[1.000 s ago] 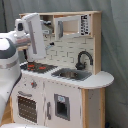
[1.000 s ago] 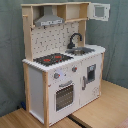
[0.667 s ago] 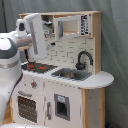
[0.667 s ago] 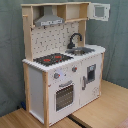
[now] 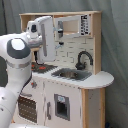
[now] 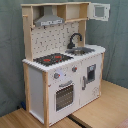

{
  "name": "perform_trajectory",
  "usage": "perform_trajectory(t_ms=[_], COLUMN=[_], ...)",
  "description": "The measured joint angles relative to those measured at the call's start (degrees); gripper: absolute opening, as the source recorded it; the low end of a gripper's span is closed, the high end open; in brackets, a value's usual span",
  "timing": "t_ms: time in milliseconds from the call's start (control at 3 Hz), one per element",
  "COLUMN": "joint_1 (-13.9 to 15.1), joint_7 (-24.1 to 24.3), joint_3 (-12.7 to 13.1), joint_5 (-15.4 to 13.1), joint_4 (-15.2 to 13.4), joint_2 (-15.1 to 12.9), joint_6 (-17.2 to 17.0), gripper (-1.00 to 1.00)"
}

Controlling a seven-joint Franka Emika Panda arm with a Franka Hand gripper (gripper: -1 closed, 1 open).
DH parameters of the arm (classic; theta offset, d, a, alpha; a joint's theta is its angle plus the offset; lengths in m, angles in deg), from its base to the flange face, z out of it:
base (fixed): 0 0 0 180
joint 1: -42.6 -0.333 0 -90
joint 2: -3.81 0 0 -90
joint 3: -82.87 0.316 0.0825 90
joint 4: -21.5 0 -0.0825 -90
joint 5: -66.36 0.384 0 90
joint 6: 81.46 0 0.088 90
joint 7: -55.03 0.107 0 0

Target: Play with the kitchen

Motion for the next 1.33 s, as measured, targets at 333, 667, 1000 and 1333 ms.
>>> perform_trajectory(t_ms=[333,667,1000,1333], joint_1=[0.0,0.0,0.0,0.0], joint_7=[-1.8,-4.2,-4.3,-4.3], joint_3=[-4.9,-8.2,-8.7,-9.0], joint_5=[-0.8,-1.0,-1.0,-1.0], joint_4=[0.0,0.8,2.9,5.5], joint_2=[-0.8,-2.1,-6.7,-11.7], joint_6=[3.1,6.8,10.0,11.8], gripper=[-1.0,-1.0,-1.0,-1.0])
